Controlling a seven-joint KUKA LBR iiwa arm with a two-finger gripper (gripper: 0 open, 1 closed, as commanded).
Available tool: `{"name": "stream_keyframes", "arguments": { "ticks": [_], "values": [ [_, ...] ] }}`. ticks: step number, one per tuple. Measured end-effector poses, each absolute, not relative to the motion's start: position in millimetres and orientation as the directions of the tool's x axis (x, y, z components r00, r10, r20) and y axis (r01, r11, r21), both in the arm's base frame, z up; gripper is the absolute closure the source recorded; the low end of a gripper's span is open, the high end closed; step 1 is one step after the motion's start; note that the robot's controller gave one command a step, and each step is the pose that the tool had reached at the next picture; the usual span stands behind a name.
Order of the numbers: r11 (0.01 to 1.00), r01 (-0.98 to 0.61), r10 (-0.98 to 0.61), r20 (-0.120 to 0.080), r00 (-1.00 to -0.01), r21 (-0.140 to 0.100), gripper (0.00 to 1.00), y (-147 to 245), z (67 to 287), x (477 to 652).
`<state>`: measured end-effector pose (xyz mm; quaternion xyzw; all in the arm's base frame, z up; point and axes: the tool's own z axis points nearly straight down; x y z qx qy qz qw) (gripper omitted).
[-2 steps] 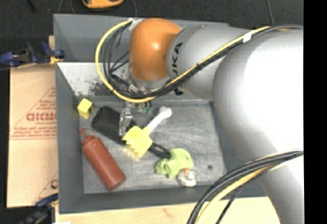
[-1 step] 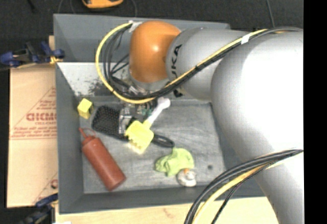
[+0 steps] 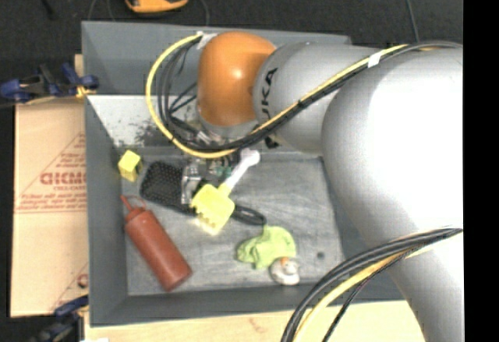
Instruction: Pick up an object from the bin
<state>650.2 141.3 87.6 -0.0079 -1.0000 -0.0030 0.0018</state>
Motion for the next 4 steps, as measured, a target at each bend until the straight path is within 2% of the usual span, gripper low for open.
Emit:
{"name": "stream_keyframes", "arguments": {
  "ticks": [1, 2, 3, 4],
  "values": [
    [0.999, 0.051, 0.051, 0.003, -0.999, 0.0, 1.0, 145, 123, 649.1],
    [0.997, 0.074, 0.074, -0.007, -0.997, 0.003, 1.0, 155, 154, 636.7],
    [0.998, 0.063, 0.063, -0.011, -0.998, 0.003, 1.0, 142, 112, 637.3],
    [0.999, 0.051, 0.051, -0.003, -0.999, 0.0, 1.0, 137, 110, 633.9]
  ]
}}
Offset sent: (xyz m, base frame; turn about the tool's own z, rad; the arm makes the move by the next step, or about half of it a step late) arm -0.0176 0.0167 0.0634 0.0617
